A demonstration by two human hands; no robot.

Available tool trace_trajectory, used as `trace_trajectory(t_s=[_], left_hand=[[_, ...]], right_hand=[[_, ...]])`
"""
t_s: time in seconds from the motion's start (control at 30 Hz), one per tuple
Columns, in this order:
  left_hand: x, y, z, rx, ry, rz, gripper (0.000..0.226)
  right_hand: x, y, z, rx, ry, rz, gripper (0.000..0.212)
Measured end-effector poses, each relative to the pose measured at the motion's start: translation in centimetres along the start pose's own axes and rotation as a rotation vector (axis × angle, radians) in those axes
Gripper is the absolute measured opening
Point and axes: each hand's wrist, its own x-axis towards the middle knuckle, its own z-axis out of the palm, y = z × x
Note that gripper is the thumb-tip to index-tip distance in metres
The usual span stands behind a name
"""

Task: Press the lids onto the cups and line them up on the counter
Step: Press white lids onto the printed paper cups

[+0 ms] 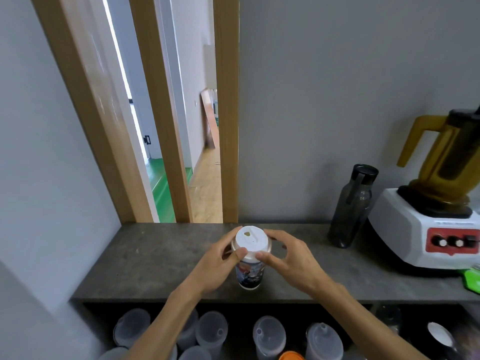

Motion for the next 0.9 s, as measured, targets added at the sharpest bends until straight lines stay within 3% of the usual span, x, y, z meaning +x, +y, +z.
trace_trajectory(t_s=[0.17, 0.3, 0.47, 0.57, 0.7, 0.9], left_hand=[[-0.2, 0.1, 0.4, -0.04, -0.005, 0.001, 0.048], [0.0, 0.2, 0.4, -0.05, -0.013, -0.013, 0.052], [-0.1, -0.3, 1.1, -0.055, 0.069, -0.028, 0.057], [-0.3, 0.1, 1.6, -0.07, 0.093, -0.043, 0.061], [-0.6, 0.2, 2.9, -0.12, 0.079, -0.043, 0.081], [-0.8, 0.4, 3.2, -0.252, 0.133, -0.092, 0.078]], right_hand=[[-2.3, 0.4, 2.4, 0.081, 0.174, 0.02, 0.064], [-1.9, 0.0, 1.2, 0.108, 0.137, 0.082, 0.048], [-2.5, -0.2, 2.6, 0.61, 0.224, 0.257, 0.025], [-2.5, -0.2, 3.0, 0.718, 0.202, 0.303, 0.029], [-2.0, 0.2, 2.1, 0.641, 0.086, 0.264, 0.053], [-2.4, 0.3, 2.2, 0.658, 0.031, 0.202, 0.048]])
